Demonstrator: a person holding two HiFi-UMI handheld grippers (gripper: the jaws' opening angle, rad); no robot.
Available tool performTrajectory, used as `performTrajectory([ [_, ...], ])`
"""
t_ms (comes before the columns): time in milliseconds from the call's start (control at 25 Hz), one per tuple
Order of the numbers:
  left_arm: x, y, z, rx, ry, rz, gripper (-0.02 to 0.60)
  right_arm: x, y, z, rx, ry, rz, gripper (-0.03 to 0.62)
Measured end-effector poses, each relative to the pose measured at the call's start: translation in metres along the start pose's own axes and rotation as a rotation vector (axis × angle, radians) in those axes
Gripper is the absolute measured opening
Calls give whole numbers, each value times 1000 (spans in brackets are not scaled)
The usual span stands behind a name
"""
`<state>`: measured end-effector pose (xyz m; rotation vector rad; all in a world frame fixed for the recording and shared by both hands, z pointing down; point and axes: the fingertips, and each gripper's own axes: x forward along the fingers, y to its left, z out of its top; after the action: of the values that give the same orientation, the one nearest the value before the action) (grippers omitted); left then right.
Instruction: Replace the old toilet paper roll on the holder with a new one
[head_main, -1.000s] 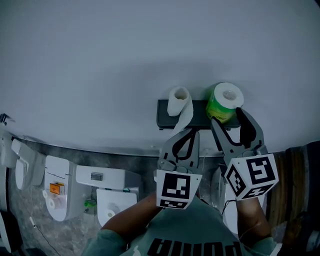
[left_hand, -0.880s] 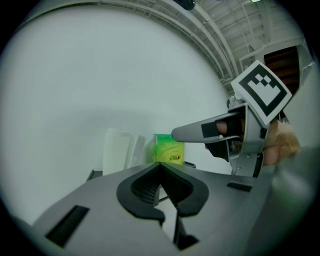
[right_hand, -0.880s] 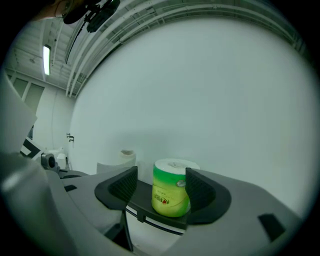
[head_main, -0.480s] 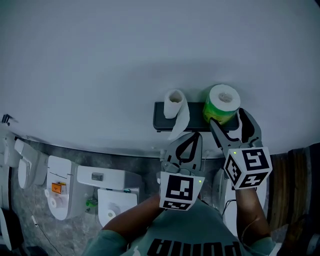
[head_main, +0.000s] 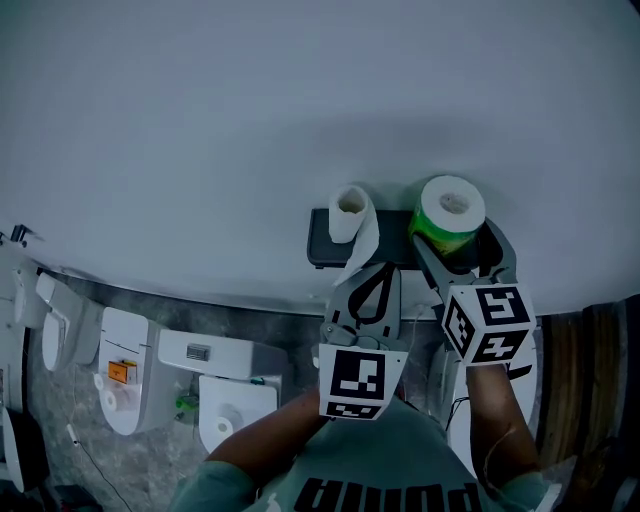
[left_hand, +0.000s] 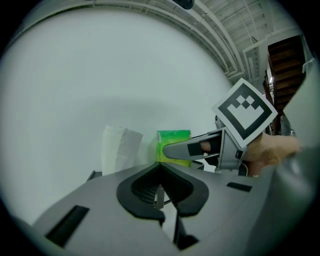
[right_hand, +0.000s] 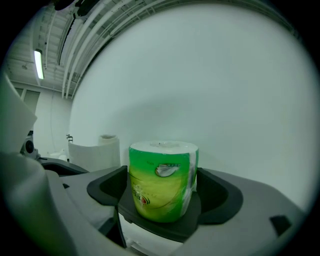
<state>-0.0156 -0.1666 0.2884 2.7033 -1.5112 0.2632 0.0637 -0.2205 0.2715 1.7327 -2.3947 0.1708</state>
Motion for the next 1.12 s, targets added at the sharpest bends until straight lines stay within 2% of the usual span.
performTrajectory([
  [360,14,14,9,-1,-13,44,8,14,-2,2,0,-4,-2,417],
  [1120,18,15,12,-12,-22,37,8,27,5,5,-11,18,-10,436],
])
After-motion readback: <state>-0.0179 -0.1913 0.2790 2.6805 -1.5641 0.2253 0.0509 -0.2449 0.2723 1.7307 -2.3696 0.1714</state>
